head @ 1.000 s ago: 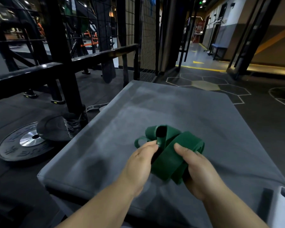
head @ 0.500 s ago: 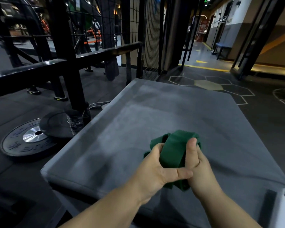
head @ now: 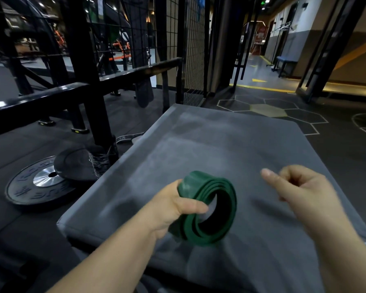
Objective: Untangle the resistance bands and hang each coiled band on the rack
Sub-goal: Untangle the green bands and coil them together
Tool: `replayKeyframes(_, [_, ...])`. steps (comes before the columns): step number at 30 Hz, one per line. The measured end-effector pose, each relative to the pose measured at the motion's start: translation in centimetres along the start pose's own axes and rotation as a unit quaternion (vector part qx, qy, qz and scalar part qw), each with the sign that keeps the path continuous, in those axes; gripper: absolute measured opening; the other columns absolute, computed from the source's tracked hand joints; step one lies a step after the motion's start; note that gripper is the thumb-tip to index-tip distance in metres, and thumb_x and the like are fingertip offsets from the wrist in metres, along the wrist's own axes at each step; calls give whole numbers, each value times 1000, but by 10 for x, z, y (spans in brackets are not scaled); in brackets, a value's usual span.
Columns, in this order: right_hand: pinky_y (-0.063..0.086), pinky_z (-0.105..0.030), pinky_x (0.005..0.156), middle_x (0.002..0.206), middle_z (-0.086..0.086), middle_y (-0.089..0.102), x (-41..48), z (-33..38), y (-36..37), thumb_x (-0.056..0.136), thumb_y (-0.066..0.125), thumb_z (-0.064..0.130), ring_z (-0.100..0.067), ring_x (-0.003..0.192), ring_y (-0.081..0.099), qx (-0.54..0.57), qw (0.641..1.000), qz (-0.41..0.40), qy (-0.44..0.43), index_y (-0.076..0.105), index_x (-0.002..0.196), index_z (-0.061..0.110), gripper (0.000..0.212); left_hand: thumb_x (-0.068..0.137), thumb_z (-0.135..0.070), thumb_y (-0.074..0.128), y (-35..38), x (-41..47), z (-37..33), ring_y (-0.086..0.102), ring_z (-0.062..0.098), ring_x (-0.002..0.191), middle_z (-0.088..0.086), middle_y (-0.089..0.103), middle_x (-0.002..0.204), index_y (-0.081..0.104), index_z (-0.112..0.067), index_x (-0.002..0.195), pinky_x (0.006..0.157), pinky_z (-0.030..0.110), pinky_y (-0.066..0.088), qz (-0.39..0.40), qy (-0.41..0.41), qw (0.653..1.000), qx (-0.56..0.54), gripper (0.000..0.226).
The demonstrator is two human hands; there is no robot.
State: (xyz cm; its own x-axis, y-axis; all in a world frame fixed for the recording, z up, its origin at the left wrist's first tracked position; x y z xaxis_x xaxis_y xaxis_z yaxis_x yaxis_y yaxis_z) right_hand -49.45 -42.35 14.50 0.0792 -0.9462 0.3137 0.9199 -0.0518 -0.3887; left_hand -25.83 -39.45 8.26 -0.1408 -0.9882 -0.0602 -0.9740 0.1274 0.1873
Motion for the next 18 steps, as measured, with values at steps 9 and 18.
replayKeyframes(9, [45, -46, 101, 124, -19, 62, -13, 0, 83, 67, 82, 5, -31, 117, 58, 201, 897, 393, -17, 43, 142, 12, 85, 60, -6, 70, -11, -26, -27, 60, 13, 68, 1, 63, 73, 70, -8, 107, 68, 24, 50, 172, -19, 979, -110, 47])
replayKeyframes(18, [46, -51, 94, 117, -31, 58, -8, 80, 117, 81, 64, -13, -42, 110, 58, 316, 777, 542, -58, 35, 142, 8, 71, 79, -16, 67, -36, -77, -80, 65, 5, 78, -5, 71, 88, 69, -10, 109, 74, 17, 48, 240, 13, 966, -98, 31])
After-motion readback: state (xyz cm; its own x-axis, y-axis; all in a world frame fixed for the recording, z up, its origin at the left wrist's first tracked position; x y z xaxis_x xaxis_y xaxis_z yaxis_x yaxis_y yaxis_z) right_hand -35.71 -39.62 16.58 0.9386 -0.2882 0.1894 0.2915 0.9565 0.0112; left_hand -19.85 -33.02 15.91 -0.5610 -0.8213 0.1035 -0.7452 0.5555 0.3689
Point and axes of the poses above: each hand's wrist, its own x-axis towards the middle knuckle, its own y-axis out of the palm, z = x × y, the point moved 2 cm from there along x, towards the middle knuckle
